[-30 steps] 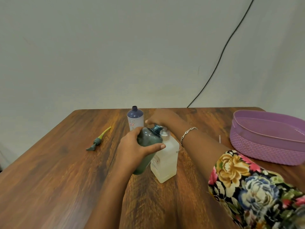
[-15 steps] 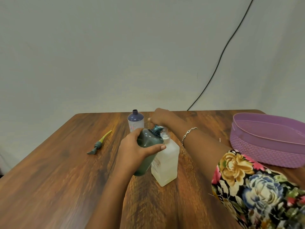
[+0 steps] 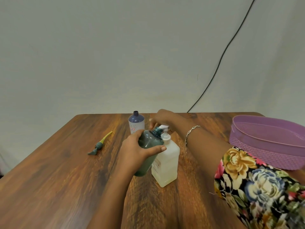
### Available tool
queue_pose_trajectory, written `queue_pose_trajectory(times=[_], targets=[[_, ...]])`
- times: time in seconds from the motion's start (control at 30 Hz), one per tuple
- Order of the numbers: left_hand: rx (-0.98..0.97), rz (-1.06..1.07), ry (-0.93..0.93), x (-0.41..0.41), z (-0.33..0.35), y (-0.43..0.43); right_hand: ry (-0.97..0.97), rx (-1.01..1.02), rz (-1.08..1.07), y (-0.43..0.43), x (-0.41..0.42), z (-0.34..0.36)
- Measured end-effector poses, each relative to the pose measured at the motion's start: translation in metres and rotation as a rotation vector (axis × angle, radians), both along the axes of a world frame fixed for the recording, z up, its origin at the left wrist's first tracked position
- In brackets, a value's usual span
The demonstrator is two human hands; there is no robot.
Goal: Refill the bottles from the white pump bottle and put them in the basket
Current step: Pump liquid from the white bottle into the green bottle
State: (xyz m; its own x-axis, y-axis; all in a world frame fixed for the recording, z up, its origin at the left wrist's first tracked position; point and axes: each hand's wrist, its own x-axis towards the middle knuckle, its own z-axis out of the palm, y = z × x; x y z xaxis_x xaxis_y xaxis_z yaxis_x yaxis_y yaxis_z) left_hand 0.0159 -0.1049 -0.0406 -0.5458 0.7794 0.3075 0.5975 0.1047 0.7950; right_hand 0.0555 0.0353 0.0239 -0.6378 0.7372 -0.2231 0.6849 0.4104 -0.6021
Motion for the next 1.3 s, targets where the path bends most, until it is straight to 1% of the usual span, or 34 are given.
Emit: queue_pose_trajectory(times=[0.07,0.13,0.2,0.33,0.43,0.5,0.53,0.63,0.67,0.73,0.93,1.0,1.07,1.13,1.2,1.3], targets=[[-0.002,-0.001,0.005,0.001,0.004,-0.002,-0.046,-0.051,0.011,-0.002,0.001,0.006],[0.004,0.002,0.01,0.0,0.005,-0.002,-0.124,0.011,0.045,-0.004,0.001,0.008],[0.015,0.011,0.012,-0.002,0.005,-0.002,-0.162,0.112,0.016,-0.008,0.001,0.007],[-0.008,0.019,0.017,-0.002,-0.003,-0.003,-0.126,0.287,-0.045,-0.009,0.003,-0.008],[-0.009,0.018,0.001,-0.002,-0.005,-0.003,-0.092,0.355,-0.075,-0.008,0.004,-0.012],[-0.011,0.006,-0.01,-0.002,-0.006,-0.003,-0.069,0.319,-0.065,-0.008,0.003,-0.011],[-0.008,-0.004,-0.017,-0.002,-0.006,-0.004,-0.055,0.265,-0.056,-0.007,0.002,-0.01],[0.007,-0.014,-0.015,0.001,-0.003,-0.004,0.03,-0.019,-0.04,-0.005,0.002,-0.002],[0.007,-0.009,-0.001,0.001,-0.001,-0.003,0.03,-0.081,-0.035,-0.006,0.003,0.001],[0.011,-0.004,0.016,0.0,0.002,-0.003,-0.006,-0.051,-0.008,-0.006,0.004,0.005],[-0.016,0.002,0.015,0.001,-0.002,-0.004,-0.137,0.289,-0.021,-0.005,0.0,-0.009],[-0.023,-0.027,-0.01,0.002,-0.006,-0.004,-0.16,0.347,-0.029,-0.006,0.001,-0.014],[-0.019,-0.028,-0.018,-0.001,-0.006,-0.003,-0.137,0.401,-0.036,-0.006,0.002,-0.014],[-0.014,-0.025,-0.016,-0.004,-0.004,-0.002,-0.091,0.418,-0.044,-0.004,0.001,-0.014],[-0.023,-0.038,-0.016,-0.004,-0.004,-0.002,-0.064,0.387,-0.035,-0.002,0.001,-0.014],[-0.033,-0.043,-0.02,0.0,-0.004,-0.002,-0.041,0.204,0.014,0.004,0.003,-0.006]])
